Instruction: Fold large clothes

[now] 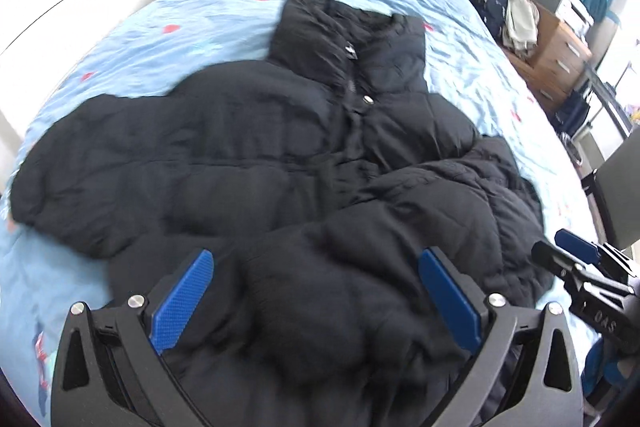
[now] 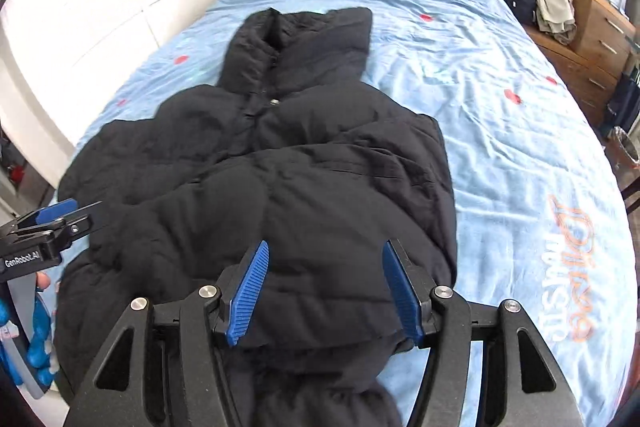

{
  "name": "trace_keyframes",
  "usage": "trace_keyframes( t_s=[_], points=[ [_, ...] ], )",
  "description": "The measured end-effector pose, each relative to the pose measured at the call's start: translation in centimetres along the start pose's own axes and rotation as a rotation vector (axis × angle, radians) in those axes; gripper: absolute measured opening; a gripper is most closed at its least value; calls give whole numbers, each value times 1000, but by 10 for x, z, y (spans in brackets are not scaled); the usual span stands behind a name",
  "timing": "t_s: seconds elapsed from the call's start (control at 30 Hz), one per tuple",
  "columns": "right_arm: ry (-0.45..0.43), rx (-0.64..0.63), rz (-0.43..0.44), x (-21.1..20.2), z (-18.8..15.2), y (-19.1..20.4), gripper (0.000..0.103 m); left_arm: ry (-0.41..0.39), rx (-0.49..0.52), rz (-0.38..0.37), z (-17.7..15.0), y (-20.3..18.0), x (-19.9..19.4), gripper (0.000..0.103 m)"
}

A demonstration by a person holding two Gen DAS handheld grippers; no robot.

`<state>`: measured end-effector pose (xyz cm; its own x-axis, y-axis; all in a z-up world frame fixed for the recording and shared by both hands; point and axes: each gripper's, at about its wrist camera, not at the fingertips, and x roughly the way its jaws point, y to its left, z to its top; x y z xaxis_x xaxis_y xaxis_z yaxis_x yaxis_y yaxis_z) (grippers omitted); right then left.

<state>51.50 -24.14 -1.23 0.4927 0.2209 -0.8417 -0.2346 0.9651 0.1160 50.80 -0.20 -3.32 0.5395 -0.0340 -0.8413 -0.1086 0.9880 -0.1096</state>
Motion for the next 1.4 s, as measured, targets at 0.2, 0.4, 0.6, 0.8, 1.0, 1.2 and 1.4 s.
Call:
trace_keyframes(
  t_s=[0.2, 0.4, 0.6, 0.8, 1.0, 1.2, 1.4],
  points=[
    [64, 14, 22, 52, -21, -3, 60, 100, -28, 22, -28, -3, 73, 103],
    [107, 1, 39, 63, -22, -4, 61, 103, -28, 25, -22, -2, 65, 103],
    [13, 2, 56, 37, 27, -12, 61, 20, -49, 11, 4, -13, 40, 103],
    [99, 112, 38, 91, 47, -29, 64, 115, -54, 41, -2, -8, 89, 103],
    [125, 131, 1, 107, 37, -19, 66, 107, -15, 31, -17, 0, 80, 103],
    [29, 125, -50, 65, 19, -4, 66, 64, -23, 28, -35, 10, 48, 103],
    [64, 90, -78, 54, -18, 15, 70, 102, -13, -3, -51, 22, 39, 103]
  ],
)
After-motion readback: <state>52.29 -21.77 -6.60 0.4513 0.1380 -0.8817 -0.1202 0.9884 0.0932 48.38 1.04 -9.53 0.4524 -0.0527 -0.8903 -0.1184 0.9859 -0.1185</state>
